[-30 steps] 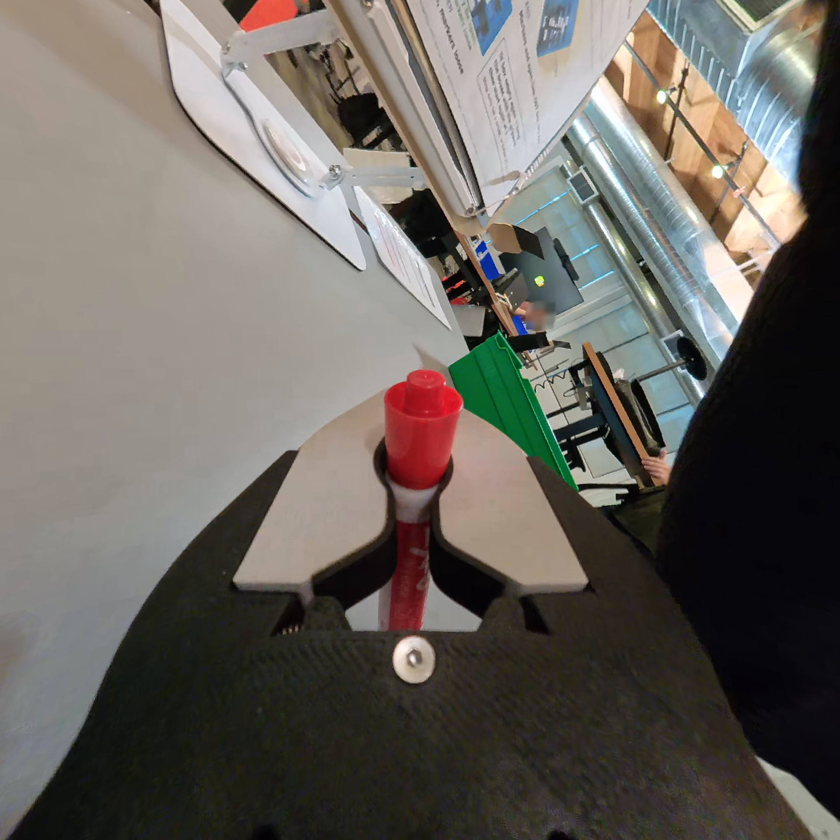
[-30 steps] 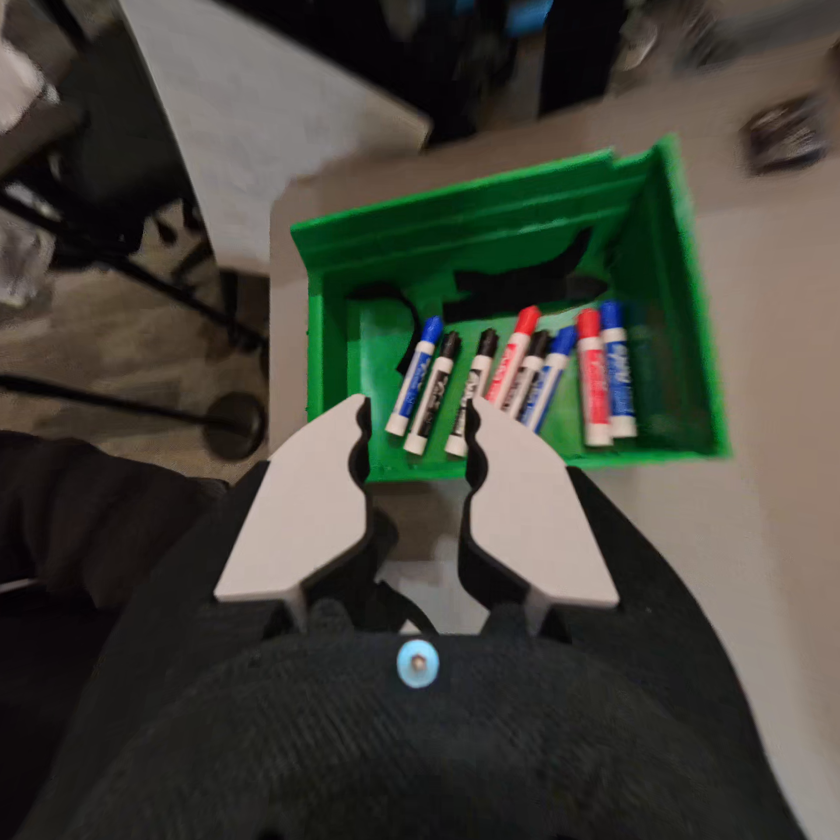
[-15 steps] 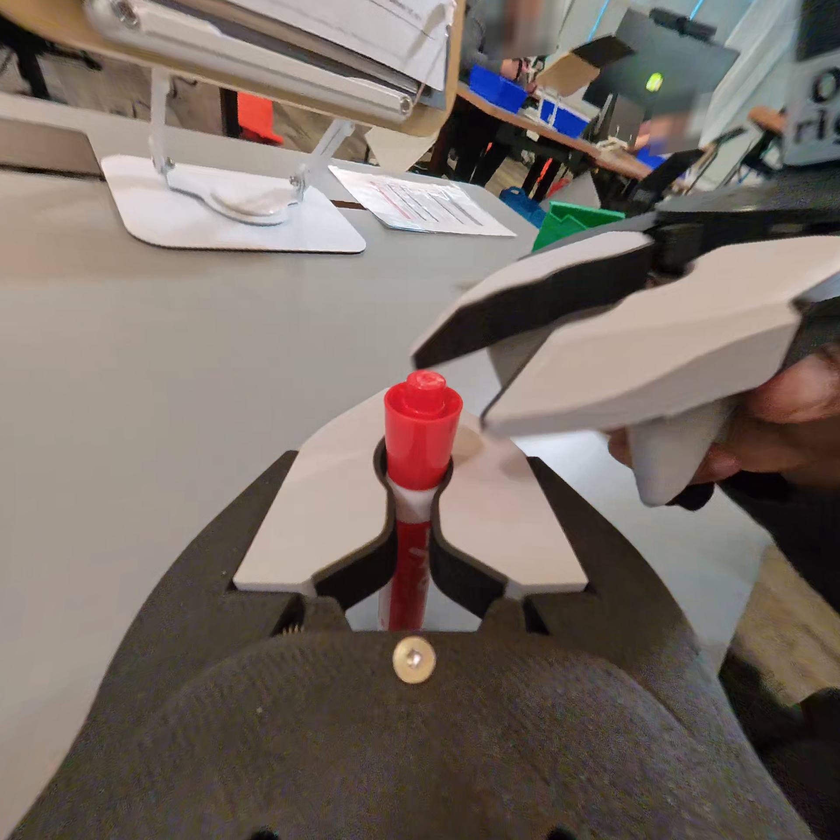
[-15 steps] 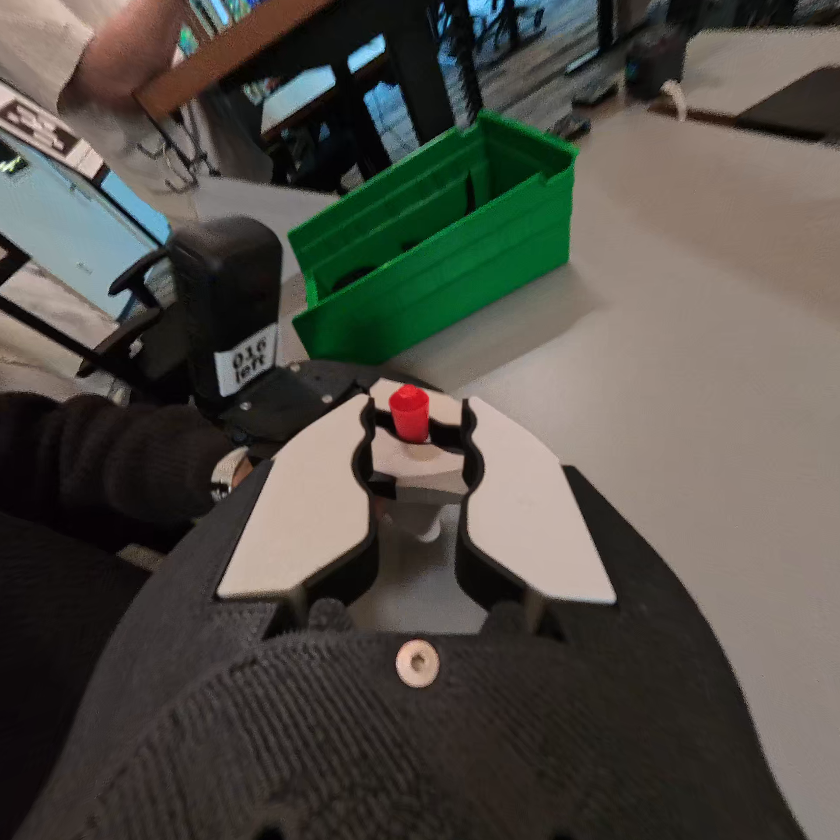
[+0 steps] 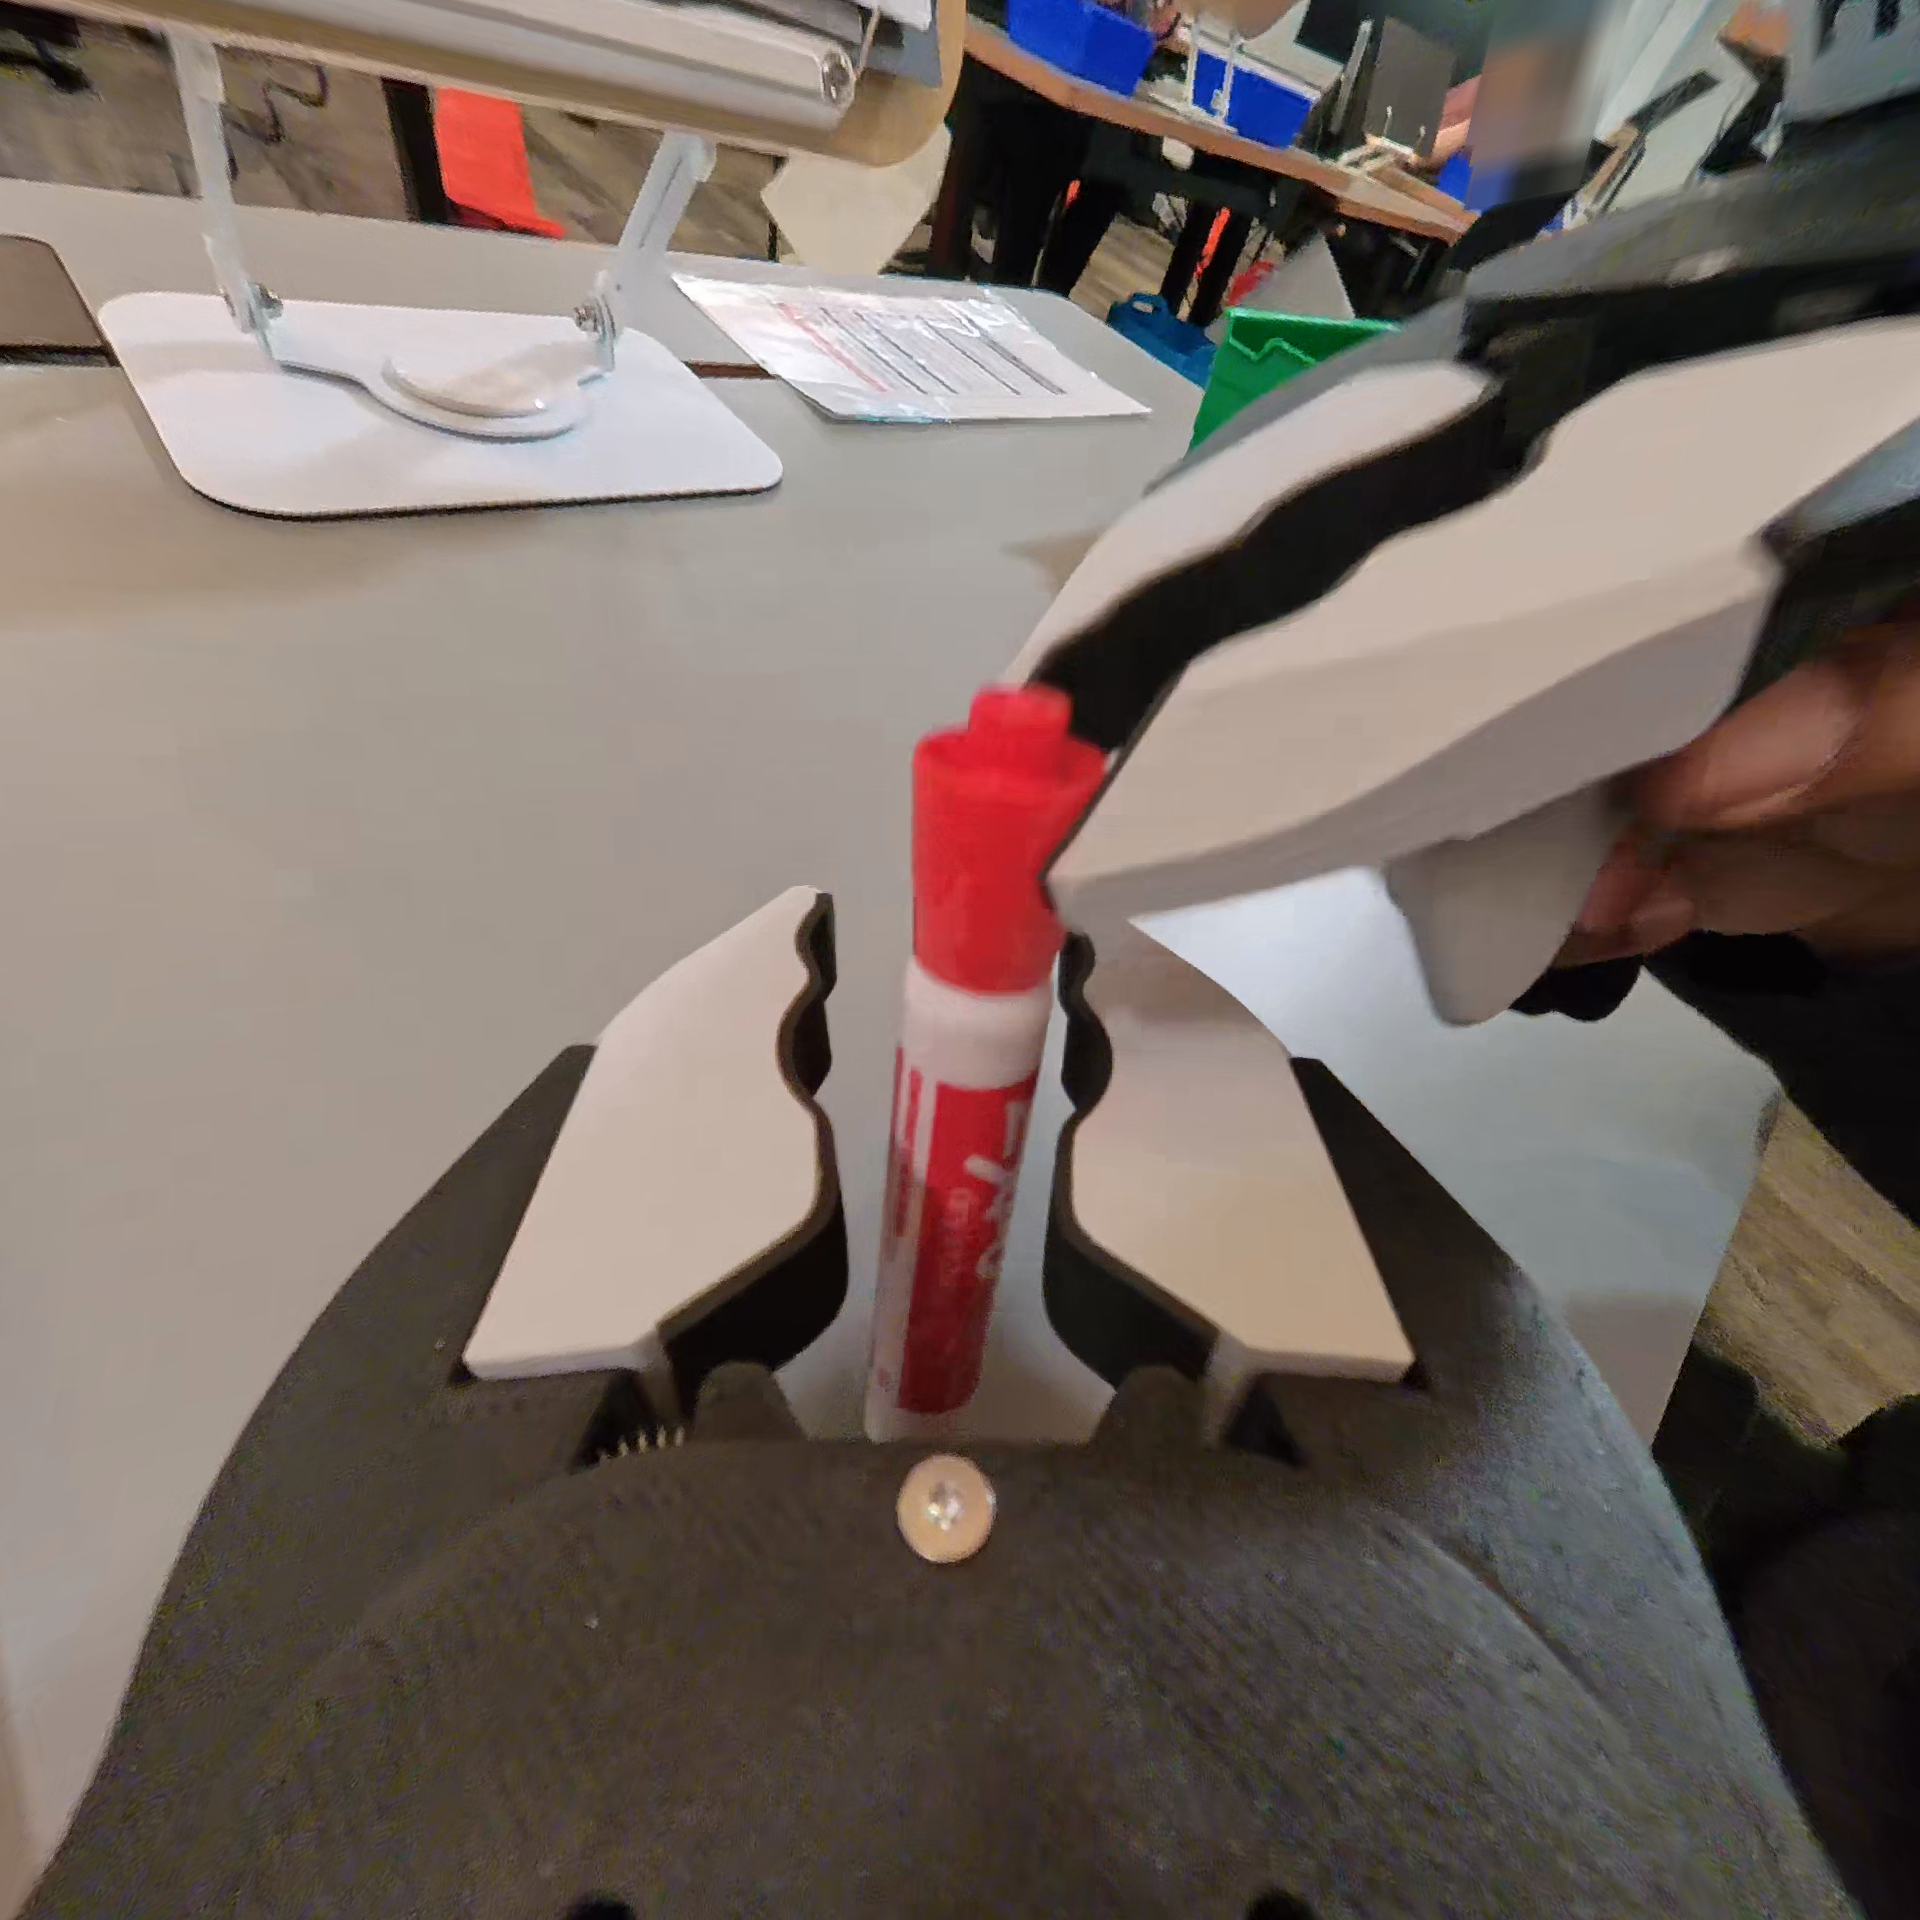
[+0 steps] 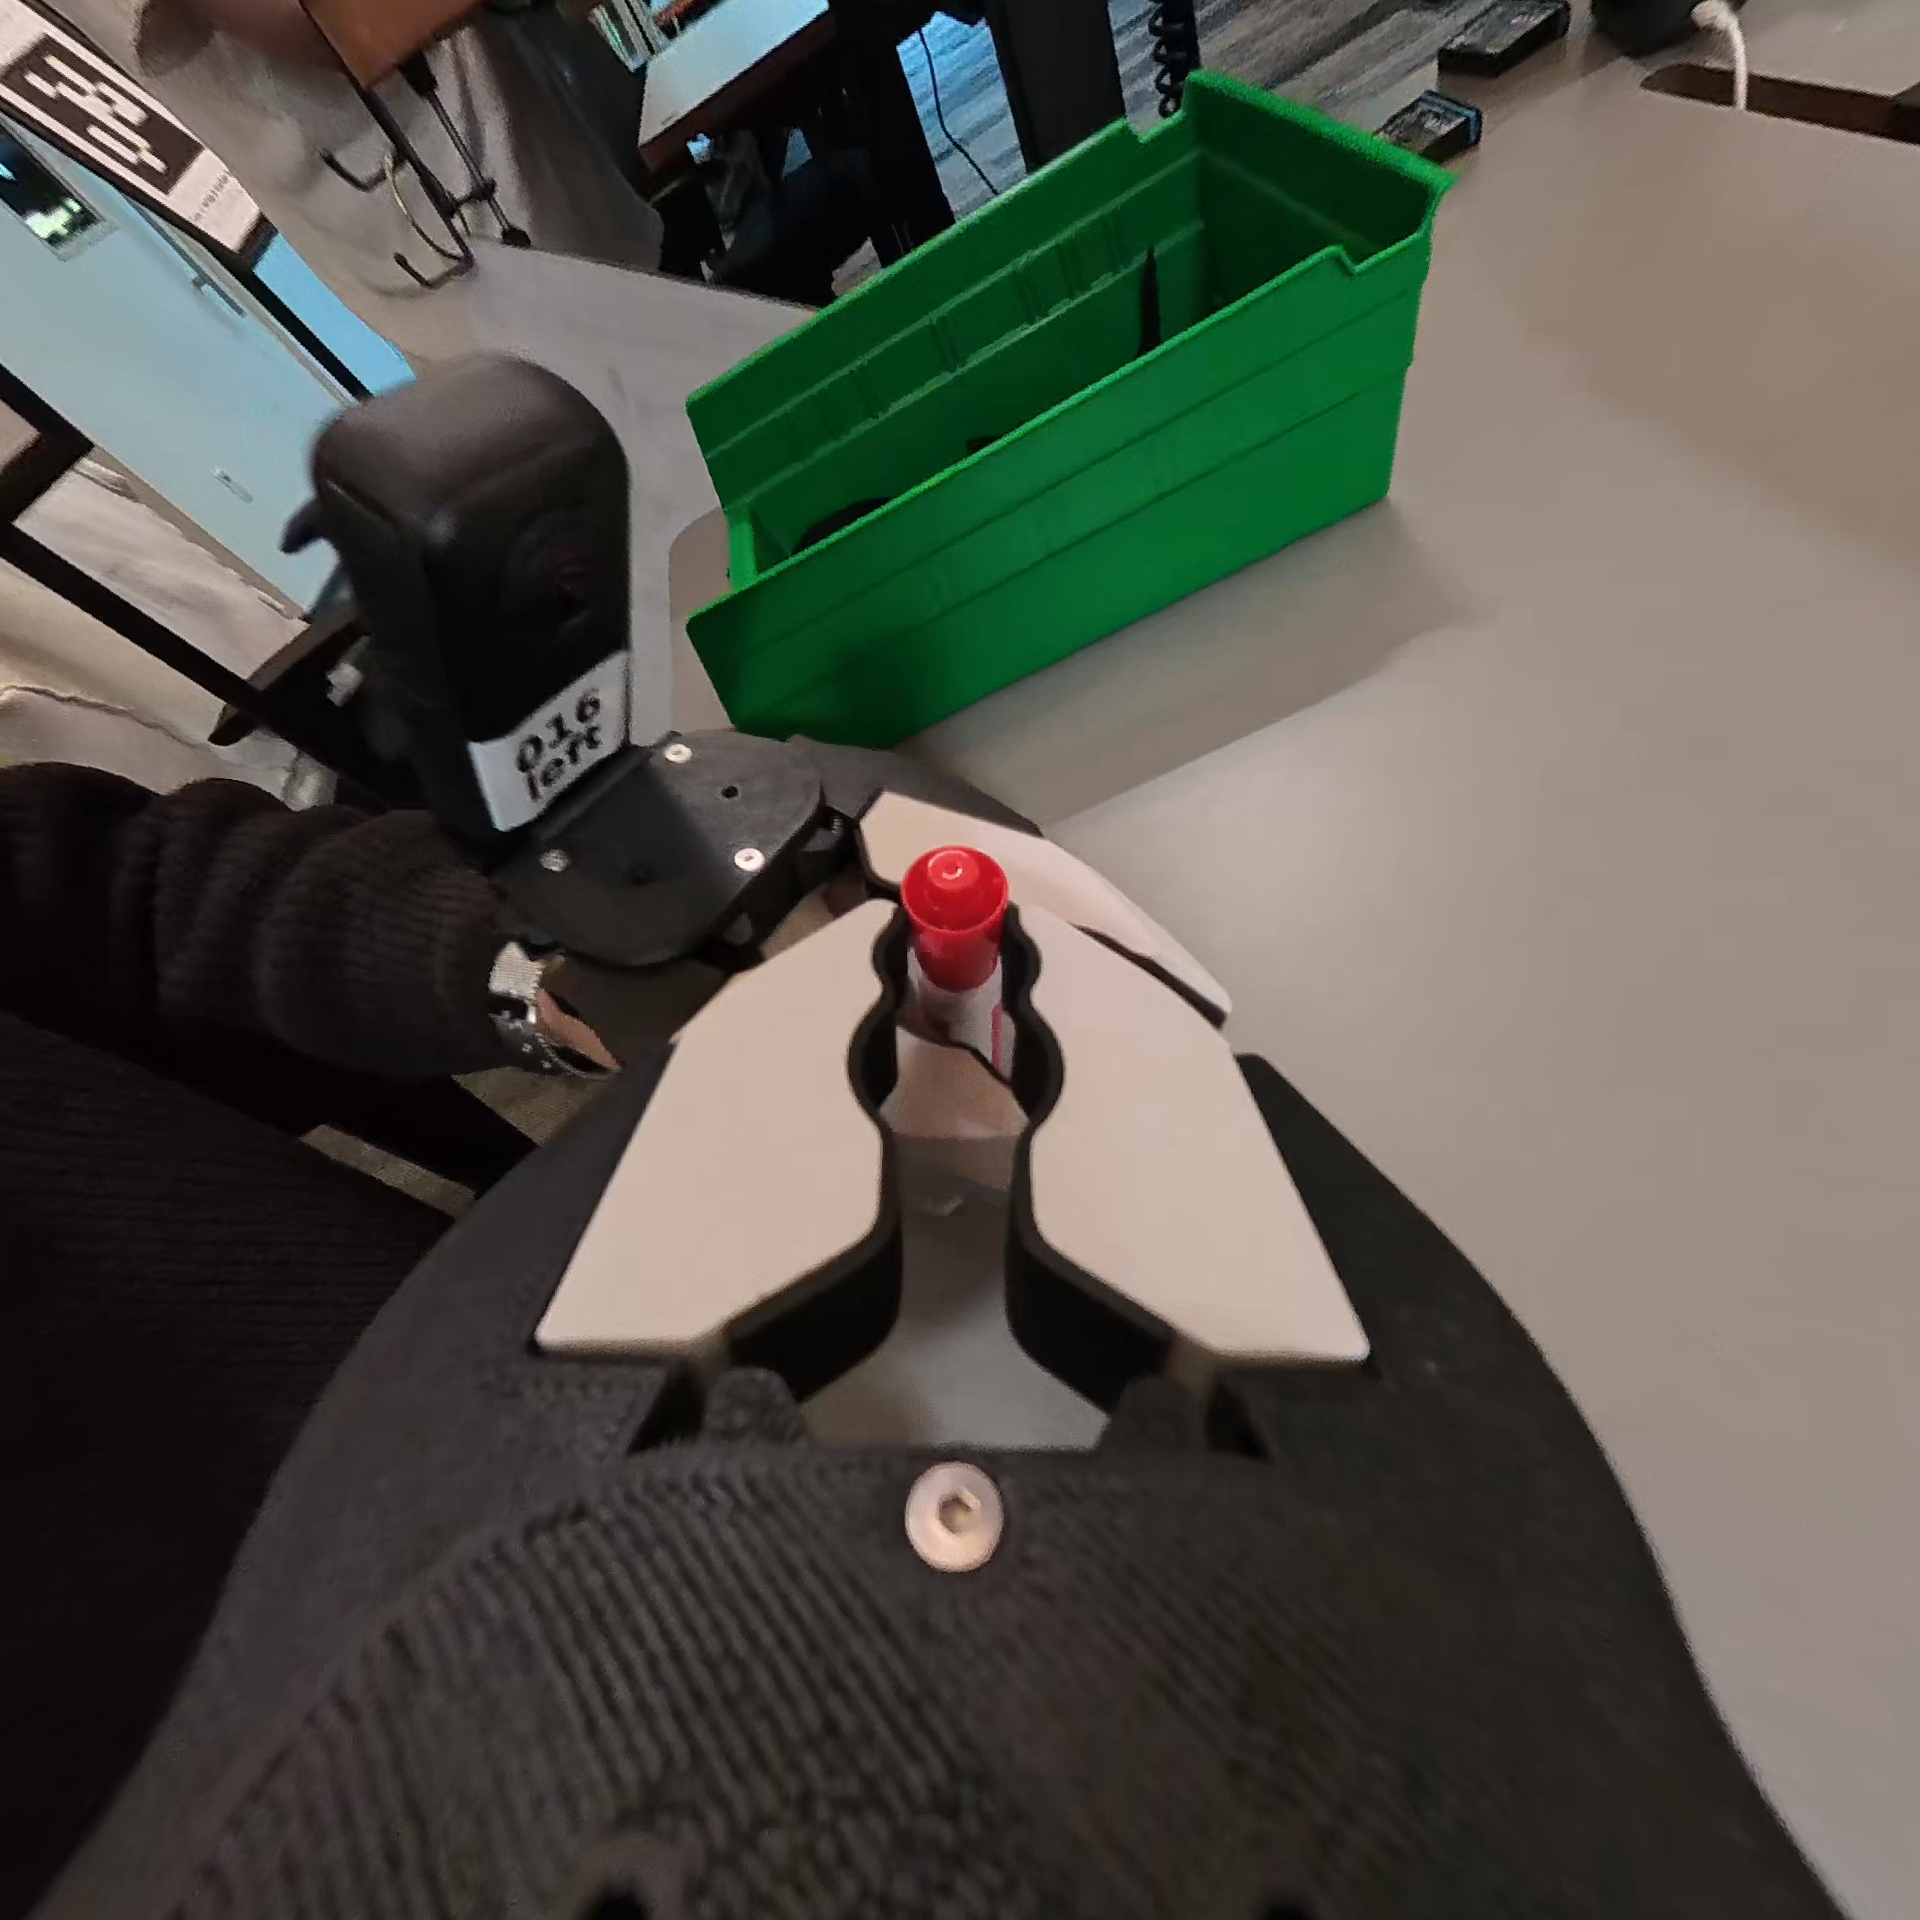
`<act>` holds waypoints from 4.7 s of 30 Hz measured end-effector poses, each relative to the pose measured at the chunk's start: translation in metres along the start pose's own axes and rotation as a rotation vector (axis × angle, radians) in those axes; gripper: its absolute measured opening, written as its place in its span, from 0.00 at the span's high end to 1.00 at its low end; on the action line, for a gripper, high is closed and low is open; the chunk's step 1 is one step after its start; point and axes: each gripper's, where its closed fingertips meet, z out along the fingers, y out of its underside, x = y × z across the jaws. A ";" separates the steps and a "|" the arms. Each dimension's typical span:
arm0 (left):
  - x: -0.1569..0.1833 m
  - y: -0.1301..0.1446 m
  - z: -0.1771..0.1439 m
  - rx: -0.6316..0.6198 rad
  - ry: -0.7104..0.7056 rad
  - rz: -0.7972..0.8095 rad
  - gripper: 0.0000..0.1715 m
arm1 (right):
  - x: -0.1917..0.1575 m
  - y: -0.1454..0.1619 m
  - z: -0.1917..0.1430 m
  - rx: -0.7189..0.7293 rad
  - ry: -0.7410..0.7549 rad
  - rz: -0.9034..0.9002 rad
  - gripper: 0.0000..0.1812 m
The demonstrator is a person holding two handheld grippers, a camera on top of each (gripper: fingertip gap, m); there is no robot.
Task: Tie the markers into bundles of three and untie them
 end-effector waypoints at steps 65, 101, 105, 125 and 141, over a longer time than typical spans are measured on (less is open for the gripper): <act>0.023 0.011 0.004 -0.062 0.105 0.054 0.94 | -0.007 -0.021 -0.023 0.087 0.011 -0.013 0.90; 0.045 0.000 -0.003 0.008 0.267 -0.018 0.94 | -0.018 -0.026 -0.028 0.078 0.010 -0.052 0.90; 0.047 -0.003 -0.005 0.018 0.292 -0.041 0.94 | -0.018 -0.028 -0.028 0.094 0.005 -0.038 0.90; 0.043 -0.018 -0.012 0.081 0.394 -0.253 0.93 | -0.012 -0.034 -0.034 0.139 -0.007 0.022 0.85; 0.034 -0.022 -0.012 0.123 0.333 -0.243 0.93 | -0.009 -0.045 -0.039 0.153 0.030 -0.012 0.84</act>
